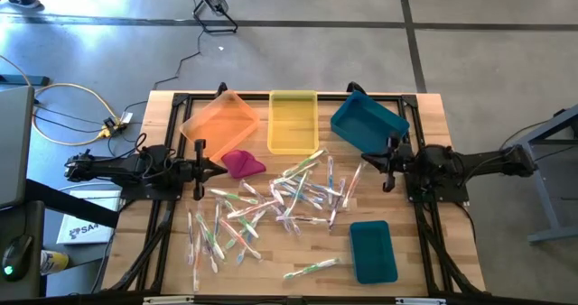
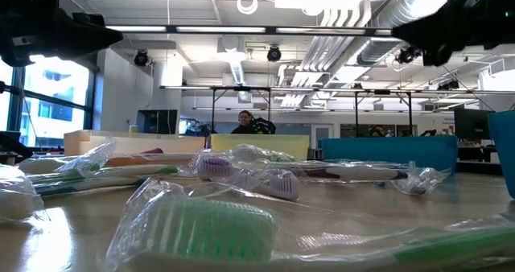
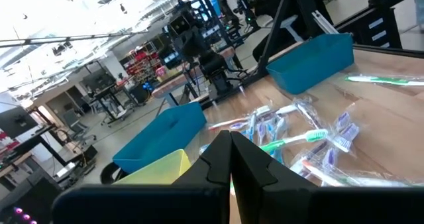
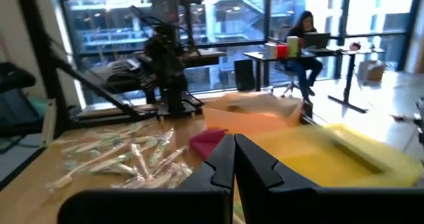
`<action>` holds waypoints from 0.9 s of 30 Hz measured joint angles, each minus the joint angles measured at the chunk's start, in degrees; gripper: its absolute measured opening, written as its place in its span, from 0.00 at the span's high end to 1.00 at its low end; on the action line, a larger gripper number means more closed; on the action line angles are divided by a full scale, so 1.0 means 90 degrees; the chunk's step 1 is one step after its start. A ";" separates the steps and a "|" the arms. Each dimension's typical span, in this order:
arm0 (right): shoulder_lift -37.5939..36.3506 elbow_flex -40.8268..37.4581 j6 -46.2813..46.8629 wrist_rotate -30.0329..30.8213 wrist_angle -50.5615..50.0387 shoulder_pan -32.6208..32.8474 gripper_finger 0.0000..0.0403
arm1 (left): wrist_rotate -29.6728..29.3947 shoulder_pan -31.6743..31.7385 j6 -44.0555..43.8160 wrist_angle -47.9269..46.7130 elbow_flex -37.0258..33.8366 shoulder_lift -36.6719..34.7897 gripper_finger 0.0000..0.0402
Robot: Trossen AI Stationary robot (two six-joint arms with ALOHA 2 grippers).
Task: Pick & Place Toothbrushes
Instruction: Put the orange toothbrush into the top blue bin
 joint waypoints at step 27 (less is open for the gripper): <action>0.3200 0.3999 0.0217 -0.0808 -0.4924 -0.0002 0.99 | -0.0005 0.0000 0.0024 0.0129 0.0002 0.0000 1.00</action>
